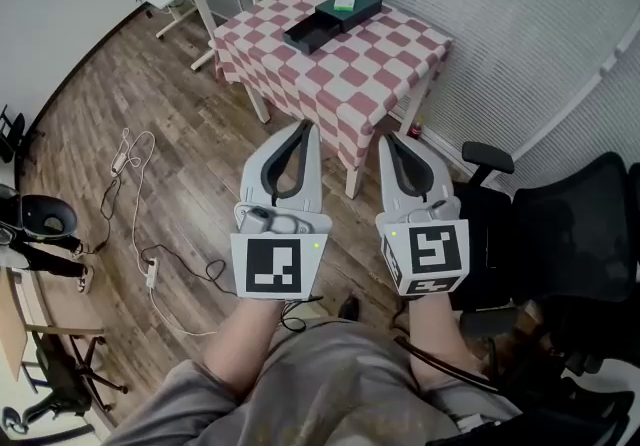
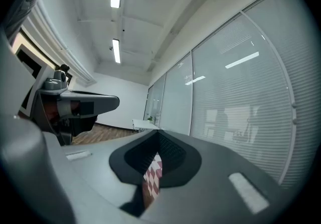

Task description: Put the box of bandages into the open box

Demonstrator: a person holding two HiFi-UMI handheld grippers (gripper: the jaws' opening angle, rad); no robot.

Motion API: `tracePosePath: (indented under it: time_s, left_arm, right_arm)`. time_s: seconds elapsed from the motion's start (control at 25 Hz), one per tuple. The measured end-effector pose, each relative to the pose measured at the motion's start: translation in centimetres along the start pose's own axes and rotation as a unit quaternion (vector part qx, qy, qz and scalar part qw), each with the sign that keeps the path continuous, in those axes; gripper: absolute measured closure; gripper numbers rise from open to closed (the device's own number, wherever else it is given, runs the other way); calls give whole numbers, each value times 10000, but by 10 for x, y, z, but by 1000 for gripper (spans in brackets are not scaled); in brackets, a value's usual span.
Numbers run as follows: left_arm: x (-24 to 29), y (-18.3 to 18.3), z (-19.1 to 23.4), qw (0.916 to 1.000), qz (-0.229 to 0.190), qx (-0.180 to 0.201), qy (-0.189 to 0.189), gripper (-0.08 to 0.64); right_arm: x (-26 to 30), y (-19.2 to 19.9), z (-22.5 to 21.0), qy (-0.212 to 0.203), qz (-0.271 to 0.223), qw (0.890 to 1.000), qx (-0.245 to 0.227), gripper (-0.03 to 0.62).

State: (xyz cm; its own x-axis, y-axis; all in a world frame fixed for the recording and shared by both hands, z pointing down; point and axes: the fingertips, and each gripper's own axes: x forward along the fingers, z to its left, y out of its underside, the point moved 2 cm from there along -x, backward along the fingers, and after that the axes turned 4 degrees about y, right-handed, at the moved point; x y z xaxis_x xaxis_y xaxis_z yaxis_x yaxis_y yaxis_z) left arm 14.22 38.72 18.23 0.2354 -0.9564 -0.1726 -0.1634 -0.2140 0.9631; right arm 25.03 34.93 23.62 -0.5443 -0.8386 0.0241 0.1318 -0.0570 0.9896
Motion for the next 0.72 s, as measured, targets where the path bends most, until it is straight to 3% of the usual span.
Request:
tracePosePath:
  time_s: [0.36, 0.72]
  left_arm:
    - [30, 36, 39, 9995, 155, -239, -145, 560]
    - [109, 67, 137, 9996, 126, -246, 31, 560]
  right_arm:
    - [63, 20, -2, 26, 175, 9996, 205, 561]
    - [192, 8, 12, 161, 99, 9998, 114, 561]
